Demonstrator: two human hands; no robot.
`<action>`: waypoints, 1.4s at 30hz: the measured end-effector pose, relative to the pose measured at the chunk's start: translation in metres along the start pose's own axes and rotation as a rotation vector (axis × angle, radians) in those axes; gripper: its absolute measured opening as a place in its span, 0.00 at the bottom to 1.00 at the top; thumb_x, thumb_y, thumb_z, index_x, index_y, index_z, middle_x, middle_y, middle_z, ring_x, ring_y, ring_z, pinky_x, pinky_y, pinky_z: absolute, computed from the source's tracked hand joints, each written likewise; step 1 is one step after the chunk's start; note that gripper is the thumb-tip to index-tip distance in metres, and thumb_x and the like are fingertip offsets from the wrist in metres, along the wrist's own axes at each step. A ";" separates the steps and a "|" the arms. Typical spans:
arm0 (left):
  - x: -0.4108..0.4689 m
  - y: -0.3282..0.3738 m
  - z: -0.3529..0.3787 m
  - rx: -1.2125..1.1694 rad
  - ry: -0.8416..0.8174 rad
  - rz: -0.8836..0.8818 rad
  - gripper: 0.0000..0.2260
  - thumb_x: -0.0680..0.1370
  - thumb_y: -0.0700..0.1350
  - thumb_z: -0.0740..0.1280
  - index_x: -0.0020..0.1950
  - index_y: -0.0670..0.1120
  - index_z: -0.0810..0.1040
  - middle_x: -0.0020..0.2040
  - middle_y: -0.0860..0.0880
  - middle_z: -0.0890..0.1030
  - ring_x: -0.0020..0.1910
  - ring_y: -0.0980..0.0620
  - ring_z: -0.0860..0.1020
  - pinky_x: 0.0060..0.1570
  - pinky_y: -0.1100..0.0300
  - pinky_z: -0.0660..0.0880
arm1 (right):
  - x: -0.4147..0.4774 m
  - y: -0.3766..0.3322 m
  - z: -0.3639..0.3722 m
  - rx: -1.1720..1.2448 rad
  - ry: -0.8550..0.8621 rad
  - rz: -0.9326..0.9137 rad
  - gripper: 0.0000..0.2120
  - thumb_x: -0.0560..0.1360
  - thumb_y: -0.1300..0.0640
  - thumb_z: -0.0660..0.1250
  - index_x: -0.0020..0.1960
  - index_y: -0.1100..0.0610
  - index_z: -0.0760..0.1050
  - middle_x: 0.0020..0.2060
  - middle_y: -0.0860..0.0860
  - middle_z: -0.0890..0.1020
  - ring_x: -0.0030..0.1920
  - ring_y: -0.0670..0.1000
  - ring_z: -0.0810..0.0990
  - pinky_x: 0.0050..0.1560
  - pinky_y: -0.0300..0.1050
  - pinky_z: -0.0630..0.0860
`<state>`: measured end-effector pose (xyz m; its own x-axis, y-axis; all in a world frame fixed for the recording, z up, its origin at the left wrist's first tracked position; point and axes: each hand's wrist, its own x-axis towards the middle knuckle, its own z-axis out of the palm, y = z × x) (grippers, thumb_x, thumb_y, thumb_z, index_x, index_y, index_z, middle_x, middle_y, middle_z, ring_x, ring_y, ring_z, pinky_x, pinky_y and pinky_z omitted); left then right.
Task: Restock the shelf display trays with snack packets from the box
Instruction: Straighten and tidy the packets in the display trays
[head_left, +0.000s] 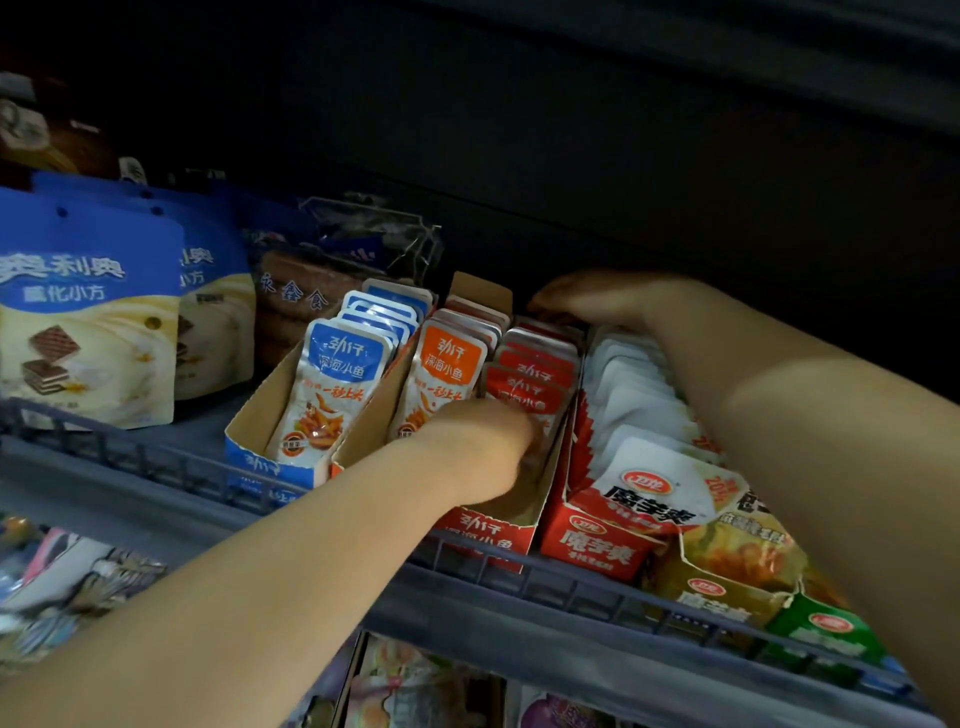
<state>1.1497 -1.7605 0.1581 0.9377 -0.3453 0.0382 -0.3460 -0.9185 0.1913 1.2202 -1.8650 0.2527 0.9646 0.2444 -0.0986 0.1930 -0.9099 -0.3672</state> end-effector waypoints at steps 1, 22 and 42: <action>-0.002 0.000 -0.002 -0.001 0.046 0.034 0.13 0.78 0.42 0.60 0.61 0.49 0.73 0.57 0.49 0.76 0.54 0.50 0.75 0.47 0.60 0.71 | 0.000 -0.001 0.000 -0.031 -0.005 -0.008 0.17 0.80 0.53 0.54 0.66 0.57 0.70 0.63 0.54 0.74 0.63 0.52 0.72 0.60 0.41 0.66; -0.005 -0.009 0.001 0.141 0.354 0.145 0.28 0.77 0.39 0.60 0.74 0.50 0.53 0.75 0.50 0.51 0.74 0.50 0.46 0.70 0.58 0.37 | 0.001 0.003 -0.003 -0.021 0.022 -0.034 0.16 0.80 0.57 0.55 0.66 0.55 0.69 0.65 0.53 0.73 0.64 0.51 0.72 0.62 0.43 0.65; -0.094 0.072 0.006 -0.245 0.623 0.309 0.05 0.71 0.45 0.65 0.44 0.53 0.79 0.41 0.60 0.79 0.42 0.64 0.75 0.40 0.80 0.58 | -0.124 0.060 -0.059 0.188 0.091 0.088 0.17 0.80 0.60 0.54 0.68 0.59 0.66 0.65 0.55 0.72 0.65 0.52 0.71 0.59 0.38 0.65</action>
<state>1.0361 -1.7955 0.1625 0.6677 -0.3410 0.6618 -0.6487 -0.7027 0.2924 1.1224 -1.9701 0.2975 0.9901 0.1281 -0.0572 0.0790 -0.8460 -0.5273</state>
